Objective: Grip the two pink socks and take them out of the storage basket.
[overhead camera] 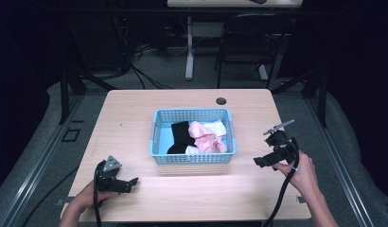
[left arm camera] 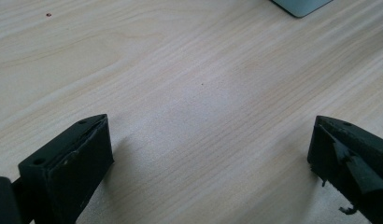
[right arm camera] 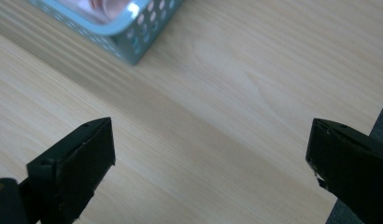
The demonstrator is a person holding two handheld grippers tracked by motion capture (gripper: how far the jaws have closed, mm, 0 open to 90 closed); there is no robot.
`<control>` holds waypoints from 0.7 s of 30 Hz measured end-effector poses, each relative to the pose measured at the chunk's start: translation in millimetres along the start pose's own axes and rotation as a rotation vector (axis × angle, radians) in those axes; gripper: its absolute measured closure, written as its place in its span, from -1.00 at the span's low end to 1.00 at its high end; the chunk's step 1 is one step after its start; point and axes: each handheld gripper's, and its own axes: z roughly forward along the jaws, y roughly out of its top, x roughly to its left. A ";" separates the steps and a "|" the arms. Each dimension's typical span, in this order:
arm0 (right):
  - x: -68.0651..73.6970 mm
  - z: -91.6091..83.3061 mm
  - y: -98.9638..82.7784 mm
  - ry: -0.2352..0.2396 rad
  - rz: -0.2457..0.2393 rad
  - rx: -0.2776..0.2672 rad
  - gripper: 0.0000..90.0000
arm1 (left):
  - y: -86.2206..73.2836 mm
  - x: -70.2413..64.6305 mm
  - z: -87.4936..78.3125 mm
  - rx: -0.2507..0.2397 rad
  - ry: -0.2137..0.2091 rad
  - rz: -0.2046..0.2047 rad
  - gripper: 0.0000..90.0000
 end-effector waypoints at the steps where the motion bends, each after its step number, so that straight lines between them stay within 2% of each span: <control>1: 1.5 -2.2 3.3 0.003 0.000 -0.012 -0.97 | -0.1 -0.2 0.0 -0.001 0.001 -0.001 -1.00; 10: 16.1 -15.7 38.2 0.030 -0.059 -0.031 -1.00 | -0.1 -0.2 0.0 -0.001 0.002 -0.003 -1.00; 13: 20.5 -17.9 50.6 0.039 -0.076 -0.020 -1.00 | -0.1 -0.2 0.0 -0.001 0.002 -0.003 -1.00; 19: 32.9 -17.8 79.5 0.055 -0.116 -0.020 -0.99 | 0.0 -0.1 -0.1 0.000 0.002 -0.001 -1.00; 21: 36.5 -15.7 90.5 0.075 -0.125 -0.020 -0.99 | -0.1 -0.2 0.0 -0.001 0.001 -0.003 -1.00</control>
